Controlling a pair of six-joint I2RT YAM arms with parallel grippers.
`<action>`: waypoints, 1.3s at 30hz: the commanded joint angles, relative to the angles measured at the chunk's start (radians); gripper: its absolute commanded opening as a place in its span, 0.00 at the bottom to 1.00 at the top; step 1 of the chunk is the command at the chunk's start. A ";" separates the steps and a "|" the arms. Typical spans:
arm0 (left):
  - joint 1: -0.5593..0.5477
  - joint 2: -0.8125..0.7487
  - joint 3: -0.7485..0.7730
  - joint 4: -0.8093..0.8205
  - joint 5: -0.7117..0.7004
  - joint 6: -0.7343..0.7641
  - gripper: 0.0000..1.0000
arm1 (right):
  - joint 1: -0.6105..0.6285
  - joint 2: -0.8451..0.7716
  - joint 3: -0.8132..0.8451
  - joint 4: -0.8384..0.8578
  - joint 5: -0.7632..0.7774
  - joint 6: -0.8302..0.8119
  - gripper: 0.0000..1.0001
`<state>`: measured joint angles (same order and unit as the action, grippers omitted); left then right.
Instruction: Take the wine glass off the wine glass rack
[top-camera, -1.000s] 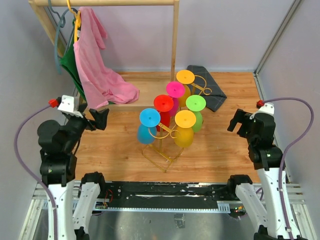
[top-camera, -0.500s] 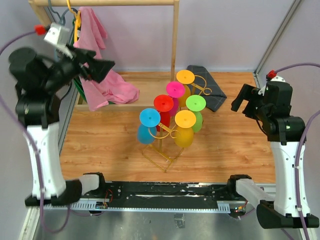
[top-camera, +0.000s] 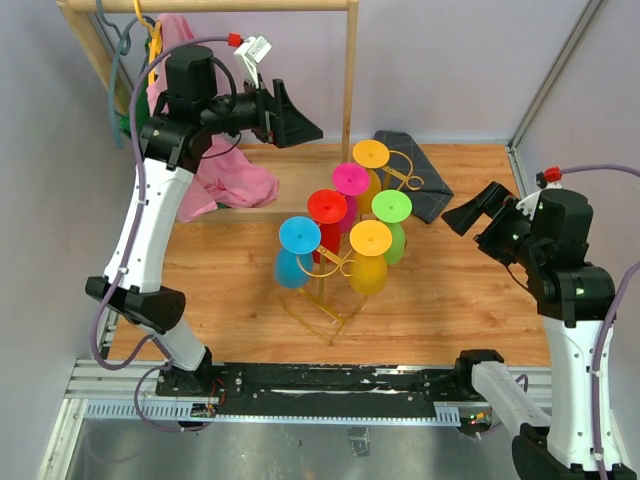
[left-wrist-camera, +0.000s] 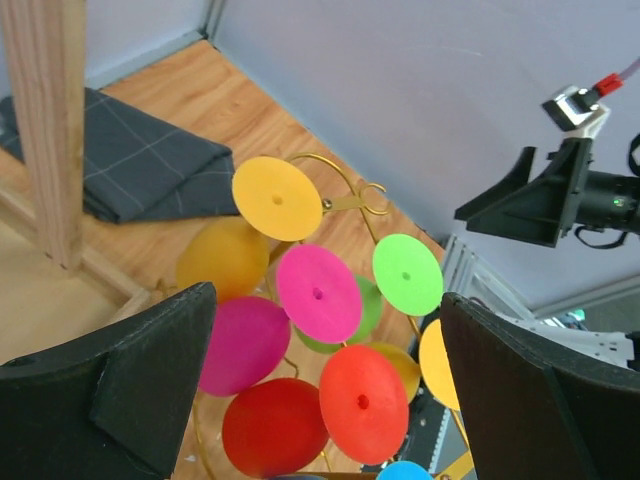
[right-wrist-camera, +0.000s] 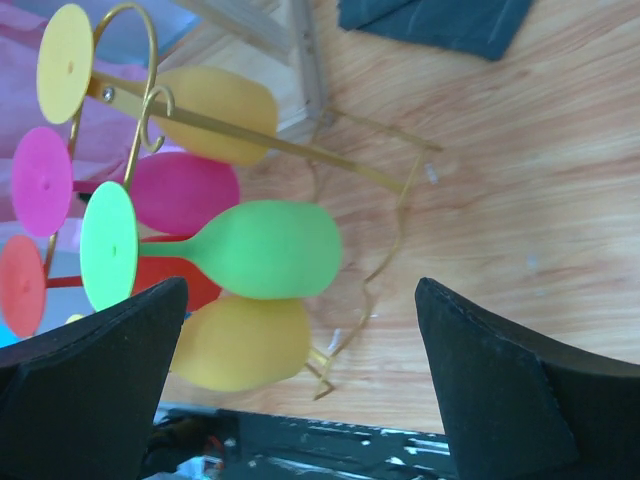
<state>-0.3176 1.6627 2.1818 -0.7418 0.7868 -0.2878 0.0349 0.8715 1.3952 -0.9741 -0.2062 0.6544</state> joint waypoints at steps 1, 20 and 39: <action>-0.009 0.053 0.028 0.009 0.090 -0.049 0.98 | 0.019 -0.061 -0.139 0.211 -0.158 0.218 0.99; -0.053 0.310 0.129 0.053 0.167 -0.162 0.93 | 0.020 -0.187 -0.348 0.505 -0.176 0.437 0.98; -0.084 0.342 0.063 0.108 0.165 -0.229 0.75 | 0.020 -0.235 -0.358 0.445 -0.130 0.414 0.99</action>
<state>-0.4000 1.9968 2.2589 -0.6487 0.9295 -0.4953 0.0349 0.6510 1.0435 -0.5232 -0.3595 1.0737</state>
